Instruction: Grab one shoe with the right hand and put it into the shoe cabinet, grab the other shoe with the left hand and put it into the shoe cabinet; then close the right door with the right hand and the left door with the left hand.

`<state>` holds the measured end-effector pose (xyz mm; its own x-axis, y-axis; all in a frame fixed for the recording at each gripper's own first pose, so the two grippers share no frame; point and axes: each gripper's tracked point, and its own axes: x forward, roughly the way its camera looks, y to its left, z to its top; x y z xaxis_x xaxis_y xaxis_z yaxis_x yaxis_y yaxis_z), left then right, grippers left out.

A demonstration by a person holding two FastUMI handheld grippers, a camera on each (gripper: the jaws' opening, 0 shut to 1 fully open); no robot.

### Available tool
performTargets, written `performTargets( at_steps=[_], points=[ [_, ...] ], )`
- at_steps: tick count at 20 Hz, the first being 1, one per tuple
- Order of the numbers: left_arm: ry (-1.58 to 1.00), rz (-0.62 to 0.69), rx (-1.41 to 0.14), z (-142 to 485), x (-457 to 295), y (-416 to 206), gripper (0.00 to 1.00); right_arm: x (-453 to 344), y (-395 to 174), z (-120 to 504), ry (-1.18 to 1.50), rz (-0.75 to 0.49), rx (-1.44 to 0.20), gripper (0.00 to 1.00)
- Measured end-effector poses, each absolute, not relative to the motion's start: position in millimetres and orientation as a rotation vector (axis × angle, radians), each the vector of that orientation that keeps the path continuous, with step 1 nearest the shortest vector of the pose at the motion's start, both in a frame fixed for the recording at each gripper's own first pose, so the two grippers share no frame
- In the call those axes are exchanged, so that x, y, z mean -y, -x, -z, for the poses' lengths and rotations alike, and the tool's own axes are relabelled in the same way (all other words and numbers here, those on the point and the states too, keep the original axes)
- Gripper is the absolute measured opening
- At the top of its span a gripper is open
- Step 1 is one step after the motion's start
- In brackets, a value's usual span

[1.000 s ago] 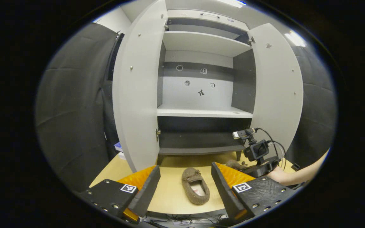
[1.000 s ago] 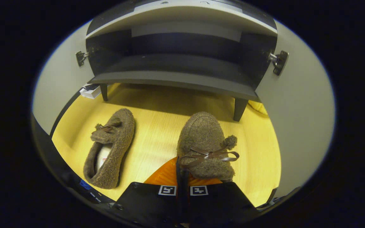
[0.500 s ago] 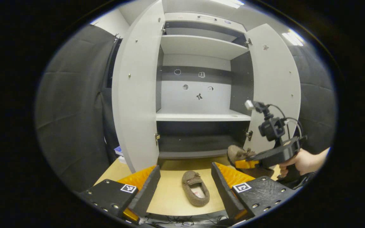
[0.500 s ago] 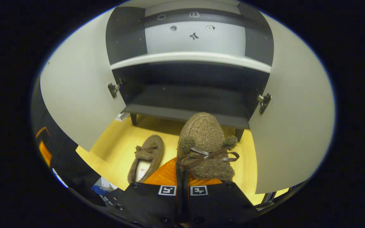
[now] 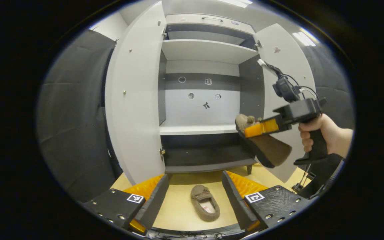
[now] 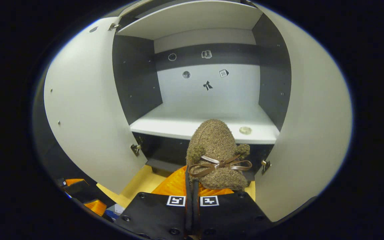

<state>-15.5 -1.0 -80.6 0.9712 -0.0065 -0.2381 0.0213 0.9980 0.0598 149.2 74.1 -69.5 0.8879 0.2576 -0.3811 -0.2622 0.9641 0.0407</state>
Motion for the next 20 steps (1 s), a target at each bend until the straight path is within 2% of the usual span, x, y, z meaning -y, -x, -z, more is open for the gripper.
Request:
performTargets(
  at_steps=[6,7,9,11,16,20],
  points=[
    [-0.072,0.022,-0.209,57.7,14.6,-15.3,1.0,-63.1,-212.5,14.4,-0.017,-0.238,-0.296,0.02],
    [-0.07,0.023,-0.191,50.3,16.0,-19.4,0.87,-62.0,-222.7,5.6,-0.029,-0.235,-0.279,0.02],
    [-0.076,0.011,-0.169,37.7,14.2,-28.6,0.87,-58.5,-243.5,-10.2,-0.034,-0.226,-0.245,0.01],
    [-0.067,-0.015,-0.153,26.5,13.1,-38.3,0.99,-56.7,-263.9,-25.3,-0.028,-0.21,-0.21,0.01],
    [-0.022,-0.048,-0.086,-6.8,8.5,-49.6,1.0,-63.8,-319.4,-46.4,-0.041,-0.197,-0.155,0.02],
    [-0.05,-0.092,-0.092,-4.3,-3.5,-46.6,0.99,-63.3,-360.0,-55.6,-0.01,-0.176,-0.116,0.0]
  ],
)
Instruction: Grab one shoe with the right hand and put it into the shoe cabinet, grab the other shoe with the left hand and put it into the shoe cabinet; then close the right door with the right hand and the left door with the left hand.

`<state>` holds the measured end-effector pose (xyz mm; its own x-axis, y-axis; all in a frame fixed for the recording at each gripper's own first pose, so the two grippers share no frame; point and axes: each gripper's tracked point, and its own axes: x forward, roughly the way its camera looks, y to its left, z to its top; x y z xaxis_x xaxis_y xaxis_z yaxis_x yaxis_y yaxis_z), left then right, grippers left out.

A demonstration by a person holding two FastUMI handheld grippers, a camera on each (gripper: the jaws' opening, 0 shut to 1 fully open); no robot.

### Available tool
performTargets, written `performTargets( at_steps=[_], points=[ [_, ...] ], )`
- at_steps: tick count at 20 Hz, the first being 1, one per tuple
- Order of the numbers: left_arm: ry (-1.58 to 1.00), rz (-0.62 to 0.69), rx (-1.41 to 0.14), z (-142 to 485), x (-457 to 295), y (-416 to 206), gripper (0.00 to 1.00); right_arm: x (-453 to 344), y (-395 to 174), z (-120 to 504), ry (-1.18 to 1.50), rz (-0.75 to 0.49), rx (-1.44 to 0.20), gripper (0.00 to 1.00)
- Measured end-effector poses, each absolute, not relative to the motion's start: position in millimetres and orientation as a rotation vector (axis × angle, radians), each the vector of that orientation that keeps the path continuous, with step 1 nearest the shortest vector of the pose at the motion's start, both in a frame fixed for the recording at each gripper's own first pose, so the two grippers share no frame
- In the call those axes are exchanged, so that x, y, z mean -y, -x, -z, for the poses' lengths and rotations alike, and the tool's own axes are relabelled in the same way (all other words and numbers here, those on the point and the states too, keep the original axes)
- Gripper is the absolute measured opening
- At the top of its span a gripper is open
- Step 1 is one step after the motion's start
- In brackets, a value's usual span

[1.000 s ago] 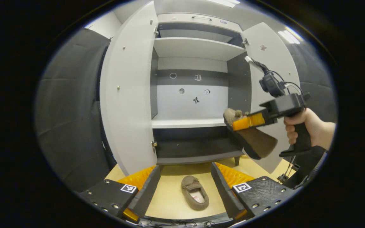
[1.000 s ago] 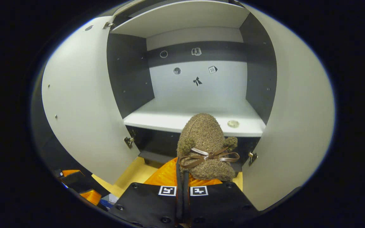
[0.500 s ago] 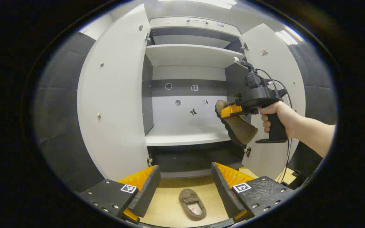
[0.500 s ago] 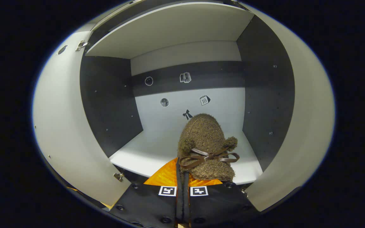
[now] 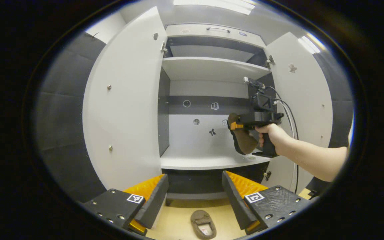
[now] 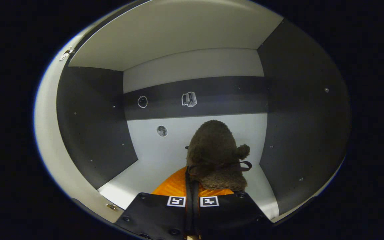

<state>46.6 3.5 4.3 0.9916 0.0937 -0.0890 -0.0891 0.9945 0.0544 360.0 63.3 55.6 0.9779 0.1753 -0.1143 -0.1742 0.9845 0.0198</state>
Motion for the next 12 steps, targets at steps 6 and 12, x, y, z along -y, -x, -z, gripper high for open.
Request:
performTargets(
  at_steps=[6,12],
  points=[
    [0.038,-0.119,-0.14,12.0,-3.9,-43.7,0.94,-69.4,-397.7,-42.6,0.03,-0.166,-0.1,0.02],
    [0.023,-0.155,-0.135,10.7,-10.1,-42.5,0.93,-75.9,-403.7,-20.1,0.054,-0.181,-0.119,0.02]
  ],
)
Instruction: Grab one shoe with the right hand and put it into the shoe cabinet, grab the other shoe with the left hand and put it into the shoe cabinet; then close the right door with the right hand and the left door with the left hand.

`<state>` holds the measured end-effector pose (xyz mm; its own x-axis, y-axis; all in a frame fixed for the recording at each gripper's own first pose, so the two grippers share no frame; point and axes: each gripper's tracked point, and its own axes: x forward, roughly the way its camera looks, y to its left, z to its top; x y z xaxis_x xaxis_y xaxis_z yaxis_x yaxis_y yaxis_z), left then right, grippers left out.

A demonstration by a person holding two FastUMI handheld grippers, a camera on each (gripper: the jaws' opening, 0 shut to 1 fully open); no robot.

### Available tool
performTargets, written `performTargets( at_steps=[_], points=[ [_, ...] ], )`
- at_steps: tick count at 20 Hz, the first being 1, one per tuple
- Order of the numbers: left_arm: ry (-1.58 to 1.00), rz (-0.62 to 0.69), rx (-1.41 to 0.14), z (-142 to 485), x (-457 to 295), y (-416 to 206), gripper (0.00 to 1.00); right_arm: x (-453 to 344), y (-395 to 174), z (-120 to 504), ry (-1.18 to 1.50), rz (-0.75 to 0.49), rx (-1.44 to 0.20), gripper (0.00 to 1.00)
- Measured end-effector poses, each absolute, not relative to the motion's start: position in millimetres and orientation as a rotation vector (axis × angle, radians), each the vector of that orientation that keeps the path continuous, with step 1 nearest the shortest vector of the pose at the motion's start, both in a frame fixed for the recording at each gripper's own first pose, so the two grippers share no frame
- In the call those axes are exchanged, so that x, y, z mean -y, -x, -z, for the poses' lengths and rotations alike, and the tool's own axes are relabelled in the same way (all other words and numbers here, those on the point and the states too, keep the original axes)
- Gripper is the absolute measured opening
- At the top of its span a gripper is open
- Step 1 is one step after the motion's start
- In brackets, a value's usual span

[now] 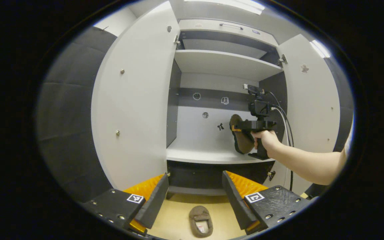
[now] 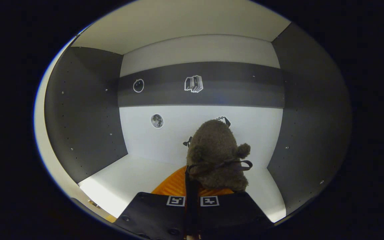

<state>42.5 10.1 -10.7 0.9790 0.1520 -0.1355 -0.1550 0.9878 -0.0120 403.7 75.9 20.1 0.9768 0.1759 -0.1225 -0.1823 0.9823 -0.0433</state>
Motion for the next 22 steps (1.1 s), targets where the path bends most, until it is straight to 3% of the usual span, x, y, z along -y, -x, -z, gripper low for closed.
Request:
performTargets(
  at_steps=[5,7,8,9,12,14,16,17,19,22],
  points=[
    [0.009,-0.18,-0.126,9.5,-14.4,-38.9,0.93,-70.3,-402.6,-17.2,0.05,-0.162,-0.131,0.07],
    [0.014,-0.185,-0.124,9.4,-14.7,-37.2,0.93,-69.5,-403.4,-10.1,0.046,-0.163,-0.156,0.13],
    [0.014,-0.186,-0.122,9.1,-14.4,-36.1,0.93,-68.1,-402.6,-3.8,0.048,-0.156,-0.181,0.21],
    [0.012,-0.186,-0.121,8.4,-13.9,-34.9,0.93,-69.2,-399.3,2.7,0.045,-0.166,-0.21,0.22],
    [0.013,-0.186,-0.121,9.7,-11.9,-31.8,0.89,-77.0,-391.4,3.0,0.035,-0.204,-0.234,0.69],
    [0.015,-0.183,-0.12,10.5,-9.4,-30.2,0.93,-75.5,-384.0,-0.4,0.049,-0.197,-0.249,1.0],
    [0.015,-0.179,-0.119,10.5,-7.1,-28.8,0.87,-79.1,-372.8,-5.9,0.046,-0.216,-0.265,0.94],
    [0.014,-0.178,-0.118,10.8,-7.1,-29.3,0.93,-80.3,-365.3,-11.3,0.044,-0.225,-0.26,0.99],
    [0.009,-0.178,-0.12,13.6,-9.7,-29.0,0.93,-78.8,-348.7,-25.2,0.047,-0.224,-0.234,0.94],
    [0.013,-0.179,-0.132,21.6,-17.0,-29.2,0.94,-76.3,-318.4,-48.5,0.061,-0.225,-0.173,0.94]
  ],
)
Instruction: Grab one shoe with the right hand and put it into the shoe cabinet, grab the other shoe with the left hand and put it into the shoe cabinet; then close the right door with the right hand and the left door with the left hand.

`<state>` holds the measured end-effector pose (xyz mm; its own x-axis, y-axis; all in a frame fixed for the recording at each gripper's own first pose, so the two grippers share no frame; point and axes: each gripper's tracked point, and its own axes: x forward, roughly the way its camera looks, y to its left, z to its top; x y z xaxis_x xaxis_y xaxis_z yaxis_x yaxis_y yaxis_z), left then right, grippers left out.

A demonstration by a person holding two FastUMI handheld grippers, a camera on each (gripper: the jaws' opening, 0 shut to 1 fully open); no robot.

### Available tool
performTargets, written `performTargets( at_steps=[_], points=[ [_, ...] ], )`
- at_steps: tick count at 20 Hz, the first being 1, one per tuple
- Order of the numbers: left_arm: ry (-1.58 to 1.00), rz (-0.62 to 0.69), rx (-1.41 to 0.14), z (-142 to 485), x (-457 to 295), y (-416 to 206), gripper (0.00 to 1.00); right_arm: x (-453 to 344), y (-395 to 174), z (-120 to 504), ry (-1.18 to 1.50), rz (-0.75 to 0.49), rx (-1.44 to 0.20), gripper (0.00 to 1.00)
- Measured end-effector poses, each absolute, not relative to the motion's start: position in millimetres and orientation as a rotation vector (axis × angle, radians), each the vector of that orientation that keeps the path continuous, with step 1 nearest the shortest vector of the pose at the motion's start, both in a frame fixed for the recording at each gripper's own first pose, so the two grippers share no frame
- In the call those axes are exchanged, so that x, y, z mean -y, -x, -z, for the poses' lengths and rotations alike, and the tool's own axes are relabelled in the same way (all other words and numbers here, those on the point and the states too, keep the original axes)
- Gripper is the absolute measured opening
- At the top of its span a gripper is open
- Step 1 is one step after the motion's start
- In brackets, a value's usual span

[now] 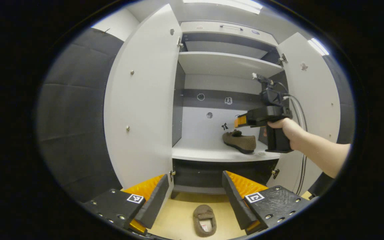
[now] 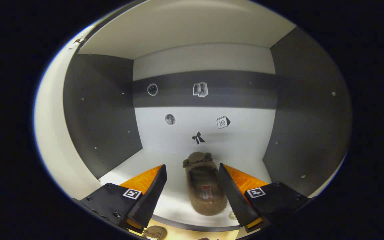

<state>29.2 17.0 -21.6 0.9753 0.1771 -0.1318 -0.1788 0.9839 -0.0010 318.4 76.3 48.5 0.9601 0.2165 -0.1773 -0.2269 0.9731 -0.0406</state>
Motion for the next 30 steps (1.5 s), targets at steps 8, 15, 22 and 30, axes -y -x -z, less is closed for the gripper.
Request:
performTargets(
  at_steps=[8,15,22,30],
  points=[
    [0.003,-0.109,-0.279,86.6,-23.9,-45.3,0.94,-64.0,-220.6,-65.7,0.09,-0.234,-0.085,0.95],
    [-0.033,0.005,-0.462,173.9,-7.3,-54.9,0.94,-48.8,-129.7,-22.2,0.077,-0.25,-0.083,0.95],
    [-0.071,0.077,-0.636,261.6,-3.7,-45.9,0.94,-29.9,-44.8,34.2,0.107,-0.208,-0.145,0.95],
    [-0.114,0.102,-0.805,343.8,-10.4,-54.1,1.0,24.8,39.7,84.8,0.05,-0.042,-0.258,0.99]
  ],
)
